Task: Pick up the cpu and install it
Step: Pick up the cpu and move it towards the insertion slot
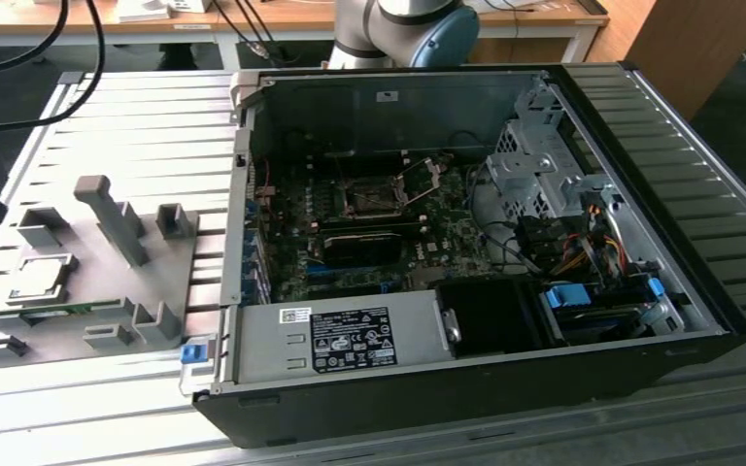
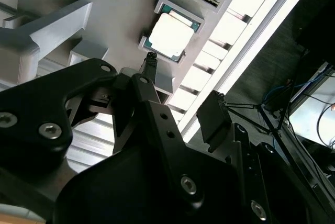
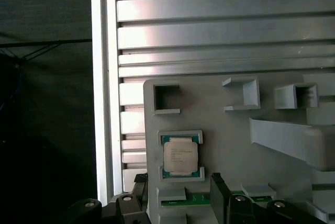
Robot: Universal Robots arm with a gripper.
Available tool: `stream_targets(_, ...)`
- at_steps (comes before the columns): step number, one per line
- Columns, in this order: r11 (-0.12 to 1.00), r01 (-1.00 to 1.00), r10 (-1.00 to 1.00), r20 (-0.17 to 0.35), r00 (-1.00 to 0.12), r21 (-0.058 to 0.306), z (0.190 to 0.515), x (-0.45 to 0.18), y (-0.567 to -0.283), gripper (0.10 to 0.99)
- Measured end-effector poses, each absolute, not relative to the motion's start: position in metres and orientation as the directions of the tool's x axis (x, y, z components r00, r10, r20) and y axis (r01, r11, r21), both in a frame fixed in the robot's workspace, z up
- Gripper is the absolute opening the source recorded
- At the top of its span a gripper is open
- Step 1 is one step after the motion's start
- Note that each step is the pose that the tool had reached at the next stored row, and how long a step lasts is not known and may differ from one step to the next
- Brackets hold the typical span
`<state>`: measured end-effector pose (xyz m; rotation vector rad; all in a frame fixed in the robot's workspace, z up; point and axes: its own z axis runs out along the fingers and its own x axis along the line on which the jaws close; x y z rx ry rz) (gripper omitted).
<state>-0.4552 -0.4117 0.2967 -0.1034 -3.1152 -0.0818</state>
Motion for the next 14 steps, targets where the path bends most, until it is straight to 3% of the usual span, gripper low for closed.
stream_targets(14,0.996,0.067,0.066,0.026,-0.998,0.055,0.2876,-0.4552,-0.4119,0.588)
